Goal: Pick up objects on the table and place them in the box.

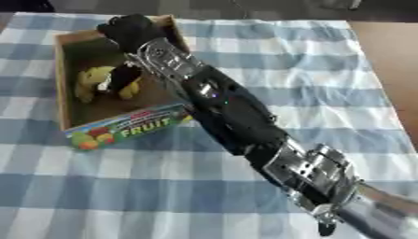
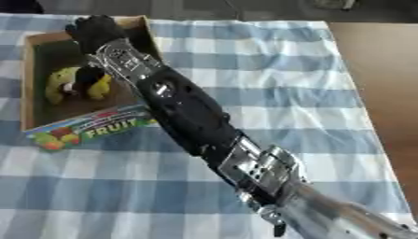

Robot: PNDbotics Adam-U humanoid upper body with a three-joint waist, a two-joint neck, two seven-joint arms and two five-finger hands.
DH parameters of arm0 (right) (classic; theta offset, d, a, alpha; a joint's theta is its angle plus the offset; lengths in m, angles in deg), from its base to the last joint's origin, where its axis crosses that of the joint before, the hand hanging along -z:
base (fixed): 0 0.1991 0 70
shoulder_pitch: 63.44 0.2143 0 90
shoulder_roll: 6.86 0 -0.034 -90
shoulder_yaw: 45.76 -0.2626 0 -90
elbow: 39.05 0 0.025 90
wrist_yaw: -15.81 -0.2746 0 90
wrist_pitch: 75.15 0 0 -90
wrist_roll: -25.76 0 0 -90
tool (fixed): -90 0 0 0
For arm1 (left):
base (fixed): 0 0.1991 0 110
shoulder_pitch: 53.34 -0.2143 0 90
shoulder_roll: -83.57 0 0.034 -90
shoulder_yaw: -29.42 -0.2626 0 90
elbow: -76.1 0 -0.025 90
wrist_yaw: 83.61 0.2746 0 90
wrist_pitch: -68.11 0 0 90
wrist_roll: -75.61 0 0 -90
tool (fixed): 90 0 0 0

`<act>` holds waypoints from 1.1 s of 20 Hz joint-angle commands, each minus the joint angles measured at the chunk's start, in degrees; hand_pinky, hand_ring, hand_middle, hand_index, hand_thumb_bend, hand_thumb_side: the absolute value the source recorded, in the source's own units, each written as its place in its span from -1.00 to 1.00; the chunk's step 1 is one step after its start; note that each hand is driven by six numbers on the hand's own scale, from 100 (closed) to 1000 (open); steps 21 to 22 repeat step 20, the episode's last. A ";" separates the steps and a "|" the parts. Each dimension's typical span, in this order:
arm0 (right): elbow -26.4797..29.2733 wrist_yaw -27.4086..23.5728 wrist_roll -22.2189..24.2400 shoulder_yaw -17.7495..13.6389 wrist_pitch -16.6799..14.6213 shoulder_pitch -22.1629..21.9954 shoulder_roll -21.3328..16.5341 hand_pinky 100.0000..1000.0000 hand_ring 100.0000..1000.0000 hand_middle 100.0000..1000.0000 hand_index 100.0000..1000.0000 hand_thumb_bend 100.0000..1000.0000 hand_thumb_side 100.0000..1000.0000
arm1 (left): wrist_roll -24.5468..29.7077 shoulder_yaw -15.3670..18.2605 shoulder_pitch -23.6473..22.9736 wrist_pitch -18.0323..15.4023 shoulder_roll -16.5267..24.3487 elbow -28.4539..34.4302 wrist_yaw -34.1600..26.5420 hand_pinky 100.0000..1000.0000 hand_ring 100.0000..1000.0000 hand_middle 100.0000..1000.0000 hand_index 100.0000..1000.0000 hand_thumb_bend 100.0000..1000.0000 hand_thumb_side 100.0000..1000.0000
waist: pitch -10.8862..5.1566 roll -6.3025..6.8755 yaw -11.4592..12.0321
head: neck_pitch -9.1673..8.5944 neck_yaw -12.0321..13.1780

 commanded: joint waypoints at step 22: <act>30.89 -18.74 -17.44 -7.80 9.09 -5.19 -15.11 0.63 0.28 0.00 0.53 -0.96 0.14 | -0.99 1.04 -0.10 -0.29 0.39 1.15 0.43 0.24 0.22 0.19 0.75 -1.00 0.38 | -1.70 1.16 -3.09 | 1.69 4.06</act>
